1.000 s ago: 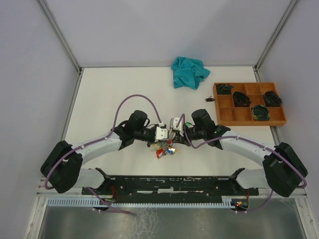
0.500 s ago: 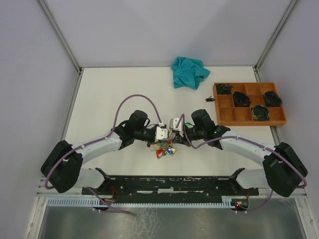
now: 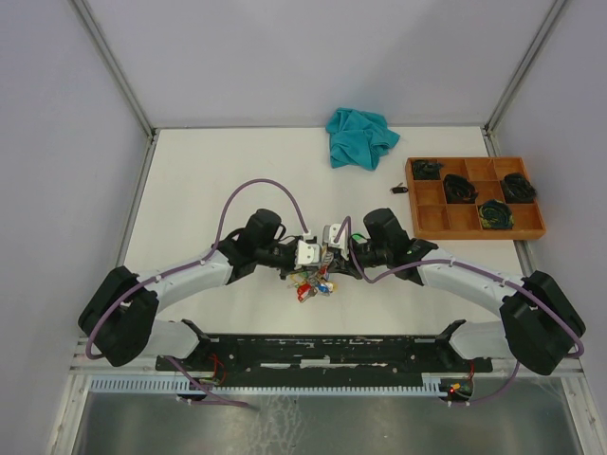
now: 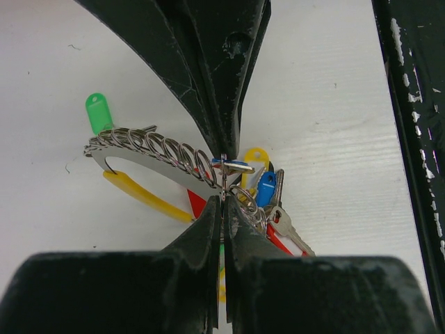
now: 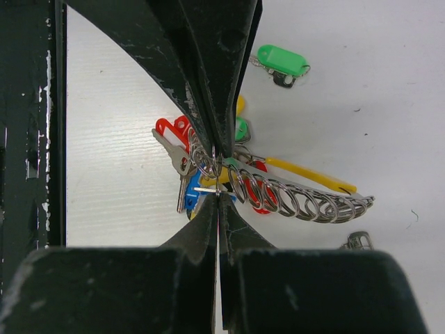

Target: Put the keys on the keyring

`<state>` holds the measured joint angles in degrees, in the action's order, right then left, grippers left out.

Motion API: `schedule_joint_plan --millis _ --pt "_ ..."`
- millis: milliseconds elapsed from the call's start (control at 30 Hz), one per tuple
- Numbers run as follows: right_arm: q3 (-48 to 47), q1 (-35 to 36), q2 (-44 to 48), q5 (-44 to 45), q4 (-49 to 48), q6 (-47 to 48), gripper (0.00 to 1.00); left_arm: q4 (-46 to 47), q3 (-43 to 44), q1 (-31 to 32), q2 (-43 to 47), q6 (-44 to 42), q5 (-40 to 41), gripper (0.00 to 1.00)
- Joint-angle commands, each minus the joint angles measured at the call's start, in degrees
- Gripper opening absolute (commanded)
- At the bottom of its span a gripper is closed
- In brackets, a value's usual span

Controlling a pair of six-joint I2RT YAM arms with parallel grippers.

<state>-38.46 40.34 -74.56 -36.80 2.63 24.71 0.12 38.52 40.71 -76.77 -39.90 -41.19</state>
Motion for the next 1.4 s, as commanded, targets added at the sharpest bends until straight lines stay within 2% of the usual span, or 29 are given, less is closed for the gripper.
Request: schedule_joint_plan --millis 0,567,1033,1367 --pt "-2.06 0.87 1.88 -1.06 -6.41 -1.95 0.01 2.16 2.52 0.16 -0.23 2.35 -3.12 0.03" --pt "-2.34 1.41 1.16 -3.43 -9.06 -2.67 0.01 2.22 3.09 0.24 -0.67 3.39 -4.19 0.03" --pt "-2.47 2.51 0.0 -3.63 -10.68 -3.7 0.01 5.99 2.71 0.25 -0.16 7.48 -4.77 0.03" --pt "-4.09 2.65 0.33 -4.4 -5.74 -1.02 0.01 4.27 3.83 0.25 -0.66 10.01 -1.88 0.03"
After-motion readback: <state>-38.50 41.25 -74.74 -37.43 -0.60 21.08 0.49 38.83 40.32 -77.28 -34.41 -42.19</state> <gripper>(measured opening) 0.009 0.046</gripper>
